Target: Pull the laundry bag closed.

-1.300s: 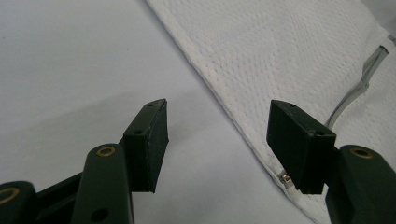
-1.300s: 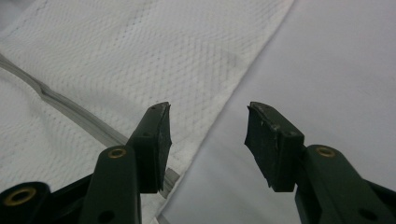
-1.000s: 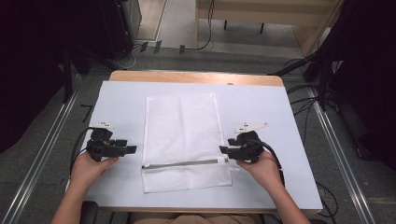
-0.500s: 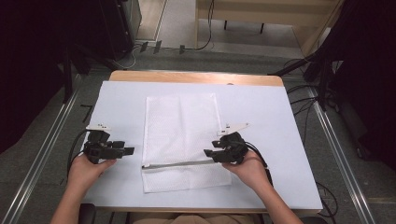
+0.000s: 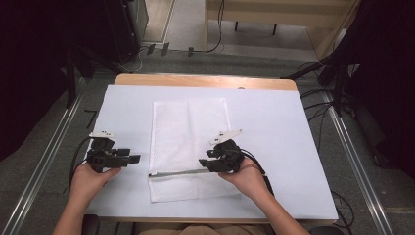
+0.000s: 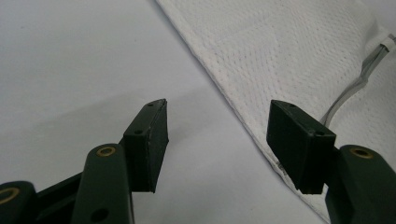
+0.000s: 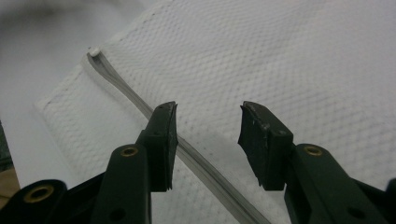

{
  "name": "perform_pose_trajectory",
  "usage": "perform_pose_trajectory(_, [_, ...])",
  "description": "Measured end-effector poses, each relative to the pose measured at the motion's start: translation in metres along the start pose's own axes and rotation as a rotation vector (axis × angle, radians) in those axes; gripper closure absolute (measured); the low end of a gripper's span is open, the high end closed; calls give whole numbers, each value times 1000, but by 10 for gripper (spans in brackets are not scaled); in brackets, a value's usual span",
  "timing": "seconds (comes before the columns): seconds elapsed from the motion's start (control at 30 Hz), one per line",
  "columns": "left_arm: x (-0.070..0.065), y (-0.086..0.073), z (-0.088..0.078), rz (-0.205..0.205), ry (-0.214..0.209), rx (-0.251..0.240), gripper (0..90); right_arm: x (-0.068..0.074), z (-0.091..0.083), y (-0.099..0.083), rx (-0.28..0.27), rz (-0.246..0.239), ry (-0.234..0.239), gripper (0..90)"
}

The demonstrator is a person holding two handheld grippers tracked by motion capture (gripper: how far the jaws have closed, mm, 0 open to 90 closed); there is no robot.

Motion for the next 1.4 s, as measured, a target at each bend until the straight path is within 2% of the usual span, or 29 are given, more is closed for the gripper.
perform_pose_trajectory(0.33, [0,0,1,4,-2,0,391,11,23,9,15,-14,36,620])
perform_pose_trajectory(0.47, [0,0,1,4,0,1,391,17,35,12,27,-36,51,639])
perform_pose_trajectory(0.9, [0,0,1,3,-3,-2,390,34,58,18,49,-45,97,680])
perform_pose_trajectory(1.03, [1,0,1,4,-1,-2,390,40,66,20,60,-65,109,681])
perform_pose_trajectory(1.17, [0,1,1,3,-4,-3,390,44,74,20,68,-62,125,683])
perform_pose_trajectory(1.4, [-1,1,1,7,-5,-8,389,52,90,25,46,-48,159,688])
Point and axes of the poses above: each handheld gripper's, and its own axes: z roughly forward along the jaws, y roughly out of its top, x roughly to its left, the point moved 9 cm from there along z, roughly forward along the jaws, and after that the axes turned 13 degrees about y, right-handed, at the moved point
